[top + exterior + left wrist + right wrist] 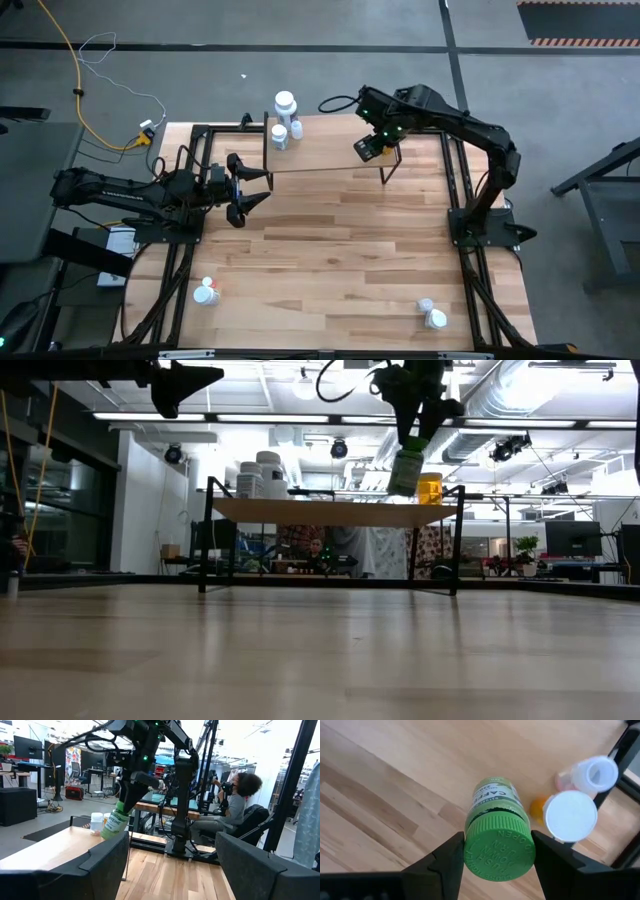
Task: Pick and place medicine bottles onto shelf by color
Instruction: Put the green pill bottle on the shelf
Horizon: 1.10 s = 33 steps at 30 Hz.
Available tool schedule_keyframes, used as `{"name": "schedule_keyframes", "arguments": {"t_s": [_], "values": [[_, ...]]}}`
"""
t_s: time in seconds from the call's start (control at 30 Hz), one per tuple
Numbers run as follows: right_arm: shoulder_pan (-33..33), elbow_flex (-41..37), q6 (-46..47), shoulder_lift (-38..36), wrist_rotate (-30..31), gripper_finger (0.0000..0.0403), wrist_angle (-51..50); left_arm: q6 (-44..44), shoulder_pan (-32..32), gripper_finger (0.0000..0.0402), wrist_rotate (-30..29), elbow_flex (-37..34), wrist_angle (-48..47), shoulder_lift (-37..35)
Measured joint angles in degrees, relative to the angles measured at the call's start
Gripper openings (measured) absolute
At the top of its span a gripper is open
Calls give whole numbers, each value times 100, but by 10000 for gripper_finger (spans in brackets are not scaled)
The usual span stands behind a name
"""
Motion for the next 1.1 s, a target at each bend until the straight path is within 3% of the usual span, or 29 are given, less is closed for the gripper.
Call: {"name": "schedule_keyframes", "arguments": {"t_s": [0.77, 1.1], "values": [[-304, 0, -7, 38, -156, 202, -189, -2, 0, 287, 2, 0, 0, 0], [-300, 13, -218, 270, -578, 202, -193, -4, 0, 287, 2, 0, 0, 0]]}}
